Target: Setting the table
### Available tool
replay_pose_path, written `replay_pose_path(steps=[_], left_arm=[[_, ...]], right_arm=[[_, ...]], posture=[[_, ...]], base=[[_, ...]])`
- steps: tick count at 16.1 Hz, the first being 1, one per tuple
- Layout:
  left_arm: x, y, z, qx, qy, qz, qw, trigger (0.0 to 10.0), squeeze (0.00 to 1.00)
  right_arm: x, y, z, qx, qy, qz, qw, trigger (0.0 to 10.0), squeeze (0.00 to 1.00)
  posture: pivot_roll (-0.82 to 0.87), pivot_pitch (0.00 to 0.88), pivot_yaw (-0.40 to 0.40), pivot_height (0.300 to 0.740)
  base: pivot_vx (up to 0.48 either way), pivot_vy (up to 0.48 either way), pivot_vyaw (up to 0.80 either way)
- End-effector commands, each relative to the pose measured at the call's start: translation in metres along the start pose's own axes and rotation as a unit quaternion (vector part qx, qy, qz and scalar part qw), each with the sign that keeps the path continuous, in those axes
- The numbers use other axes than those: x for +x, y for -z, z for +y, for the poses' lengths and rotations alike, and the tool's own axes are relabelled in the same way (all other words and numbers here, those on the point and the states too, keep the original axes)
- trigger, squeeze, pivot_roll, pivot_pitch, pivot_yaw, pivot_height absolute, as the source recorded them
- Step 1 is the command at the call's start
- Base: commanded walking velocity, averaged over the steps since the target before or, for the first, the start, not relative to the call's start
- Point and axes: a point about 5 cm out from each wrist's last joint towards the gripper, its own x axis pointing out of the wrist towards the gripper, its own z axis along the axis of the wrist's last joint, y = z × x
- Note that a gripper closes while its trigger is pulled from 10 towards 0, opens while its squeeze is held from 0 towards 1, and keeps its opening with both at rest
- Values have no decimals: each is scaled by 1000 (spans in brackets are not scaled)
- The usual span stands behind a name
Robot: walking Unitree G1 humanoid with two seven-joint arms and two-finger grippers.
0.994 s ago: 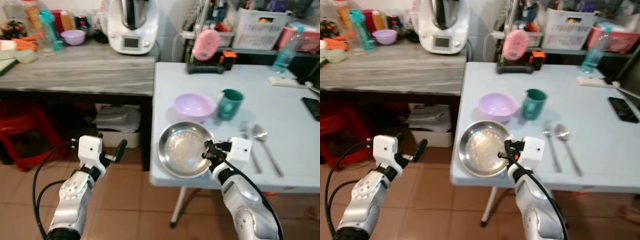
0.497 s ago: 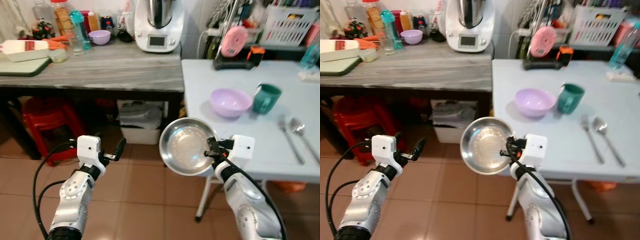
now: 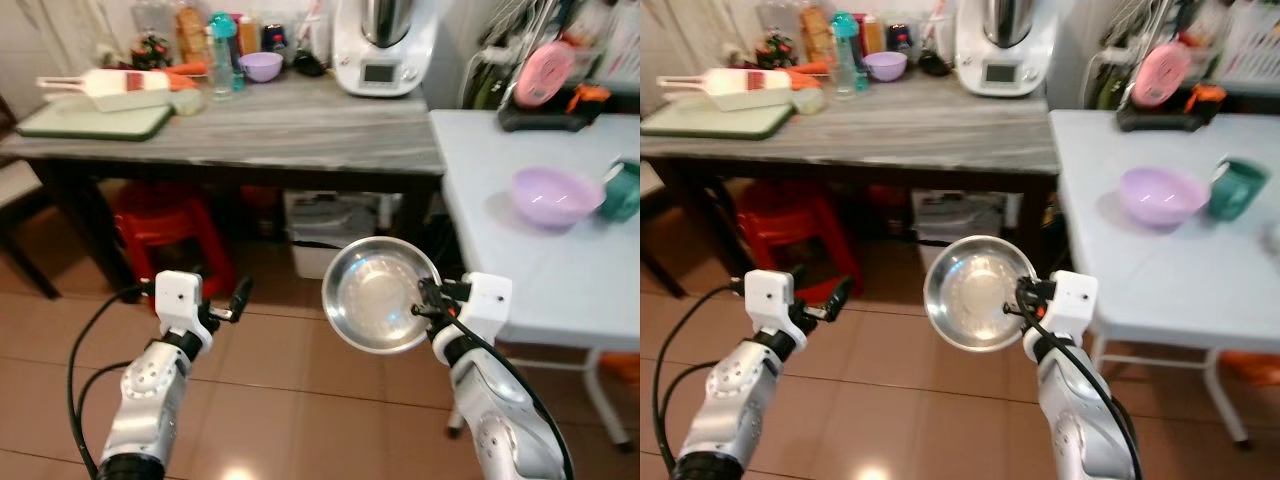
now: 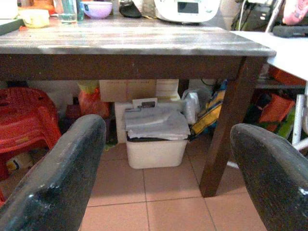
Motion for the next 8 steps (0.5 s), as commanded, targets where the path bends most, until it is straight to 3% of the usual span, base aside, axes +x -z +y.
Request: replay_pose_path(steps=[1, 6, 8], left_arm=[[3, -3, -3, 10, 13, -2, 1000, 10000, 0], [2, -4, -2, 11, 7, -2, 1000, 10000, 0], [2, -5, 0, 15, 1, -6, 1000, 10000, 0]], right_arm=[[-1, -3, -4, 1, 11, -9, 1000, 10000, 0], [0, -2, -2, 2, 12, -10, 1000, 10000, 0], [0, -2, -1, 1, 10, -11, 1000, 10000, 0]], posture=[[-8, 0, 25, 740], [0, 0, 28, 740], [1, 0, 28, 740]], base=[[0, 450, 0], [0, 452, 0], [0, 0, 0]])
